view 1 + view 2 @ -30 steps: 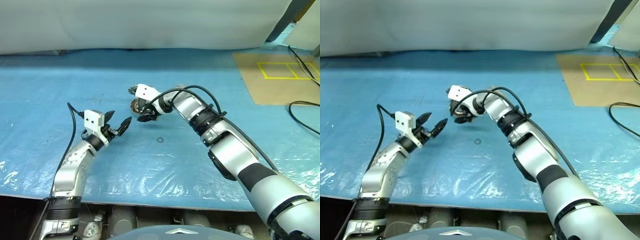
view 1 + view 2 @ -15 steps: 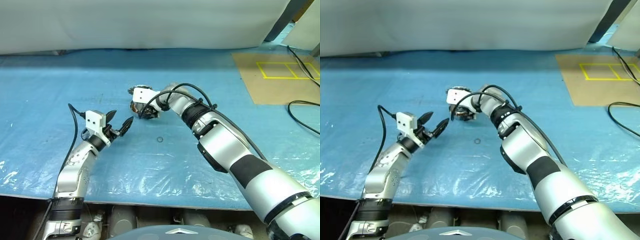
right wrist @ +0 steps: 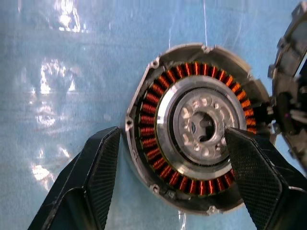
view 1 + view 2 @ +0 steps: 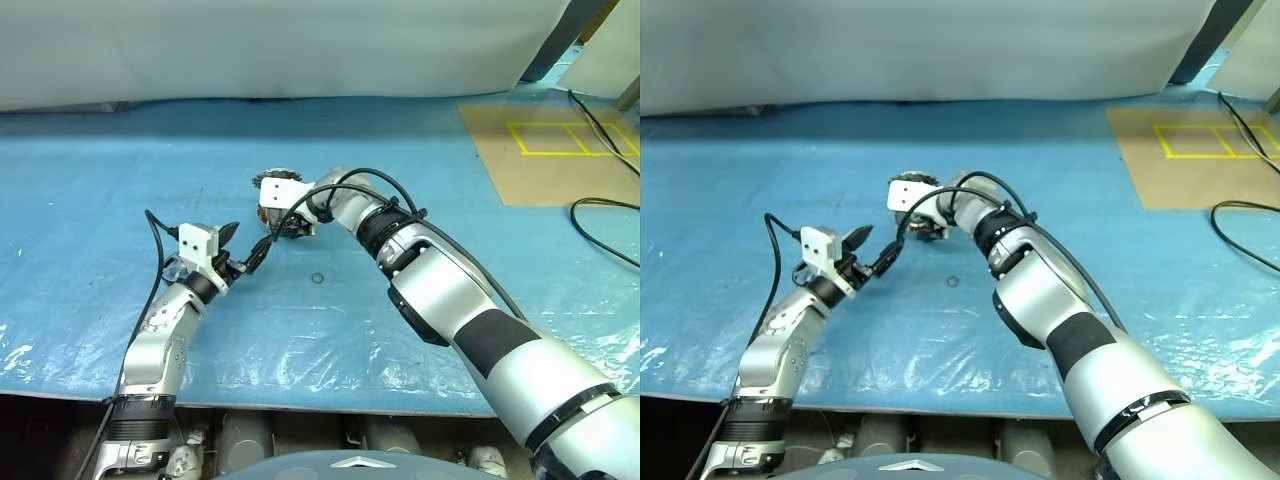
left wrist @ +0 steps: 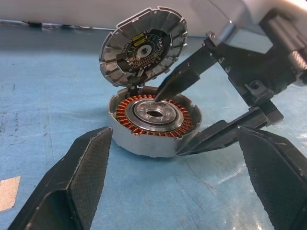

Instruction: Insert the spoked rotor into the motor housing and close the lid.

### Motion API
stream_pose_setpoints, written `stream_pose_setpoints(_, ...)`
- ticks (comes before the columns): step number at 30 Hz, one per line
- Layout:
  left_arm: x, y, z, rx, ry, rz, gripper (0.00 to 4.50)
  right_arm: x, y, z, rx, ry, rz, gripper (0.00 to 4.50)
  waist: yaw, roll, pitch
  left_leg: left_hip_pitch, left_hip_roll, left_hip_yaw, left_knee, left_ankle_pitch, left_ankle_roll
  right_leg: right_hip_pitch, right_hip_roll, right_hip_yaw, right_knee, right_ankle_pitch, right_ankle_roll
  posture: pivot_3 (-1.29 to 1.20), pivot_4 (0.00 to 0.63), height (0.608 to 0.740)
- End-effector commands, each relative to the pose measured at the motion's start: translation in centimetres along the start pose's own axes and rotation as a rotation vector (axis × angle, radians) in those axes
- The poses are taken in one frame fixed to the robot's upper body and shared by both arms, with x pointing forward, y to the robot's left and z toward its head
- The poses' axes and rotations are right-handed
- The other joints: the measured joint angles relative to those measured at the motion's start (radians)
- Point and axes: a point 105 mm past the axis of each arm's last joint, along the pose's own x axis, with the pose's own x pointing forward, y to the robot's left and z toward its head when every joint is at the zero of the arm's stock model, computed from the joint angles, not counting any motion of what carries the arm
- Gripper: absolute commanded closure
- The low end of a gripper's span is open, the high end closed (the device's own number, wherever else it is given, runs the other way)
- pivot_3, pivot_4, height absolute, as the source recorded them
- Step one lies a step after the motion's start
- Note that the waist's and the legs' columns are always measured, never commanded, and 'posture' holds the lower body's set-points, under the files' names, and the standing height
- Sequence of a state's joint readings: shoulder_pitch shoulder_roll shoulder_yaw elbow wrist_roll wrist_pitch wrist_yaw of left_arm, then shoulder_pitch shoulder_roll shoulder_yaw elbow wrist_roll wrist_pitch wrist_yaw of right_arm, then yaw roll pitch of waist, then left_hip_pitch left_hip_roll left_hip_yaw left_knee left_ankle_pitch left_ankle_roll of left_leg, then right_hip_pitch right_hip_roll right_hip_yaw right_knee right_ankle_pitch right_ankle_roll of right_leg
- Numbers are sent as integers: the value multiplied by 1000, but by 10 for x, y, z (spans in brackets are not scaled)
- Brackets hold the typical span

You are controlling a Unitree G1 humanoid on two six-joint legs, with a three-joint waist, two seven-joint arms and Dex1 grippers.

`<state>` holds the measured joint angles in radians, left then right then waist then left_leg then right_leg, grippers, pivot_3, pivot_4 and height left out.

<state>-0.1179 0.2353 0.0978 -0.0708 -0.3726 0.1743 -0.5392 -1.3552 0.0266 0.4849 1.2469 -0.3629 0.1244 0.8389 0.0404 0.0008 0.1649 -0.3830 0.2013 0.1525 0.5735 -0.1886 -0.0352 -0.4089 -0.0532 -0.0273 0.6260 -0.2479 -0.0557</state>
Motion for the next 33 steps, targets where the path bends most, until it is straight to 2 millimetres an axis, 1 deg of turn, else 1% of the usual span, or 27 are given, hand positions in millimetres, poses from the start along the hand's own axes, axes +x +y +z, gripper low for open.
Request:
stream_pose_setpoints(1,3,-6,8,5,-29,-24,168,-9,-11,21,-41,-60,-24,903,1,0,0,0,0,0,0,0,0,0,0,0,0,0,0,0,150,740)
stream_pose_setpoints(4,2,-7,8,2,-27,-27,168,-9,-8,23,-36,-68,-3,903,1,0,0,0,0,0,0,0,0,0,0,0,0,0,0,0,150,740)
stream_pose_setpoints(9,2,-6,9,9,-24,-27,168,-3,-1,12,-34,-26,17,903,1,0,0,0,0,0,0,0,0,0,0,0,0,0,0,0,150,740)
stream_pose_setpoints(18,2,-8,9,6,-23,-30,168,1,5,7,-47,-6,39,903,1,0,0,0,0,0,0,0,0,0,0,0,0,0,0,0,150,740)
stream_pose_setpoints(24,3,-7,6,4,-21,-29,168,5,14,1,-49,10,78,903,1,0,0,0,0,0,0,1,1,0,0,0,0,0,0,0,150,740)
stream_pose_setpoints(27,3,-8,5,2,-20,-30,141,7,16,-5,-46,26,84,1501,1,0,0,0,0,0,0,1,1,0,0,0,0,0,0,0,150,740)
stream_pose_setpoints(30,4,-8,4,1,-19,-32,141,9,18,-13,-41,53,80,2488,1,0,0,0,0,0,0,0,1,0,0,0,0,0,0,0,150,740)
stream_pose_setpoints(31,4,-8,4,0,-18,-33,141,9,18,-14,-40,57,78,2593,1,0,0,1,0,0,0,0,1,1,0,0,0,0,0,0,150,740)
stream_pose_setpoints(33,4,-8,4,-1,-19,-34,141,9,18,-14,-41,58,75,2596,1,0,0,2,0,0,0,0,0,1,0,0,1,0,0,0,150,740)
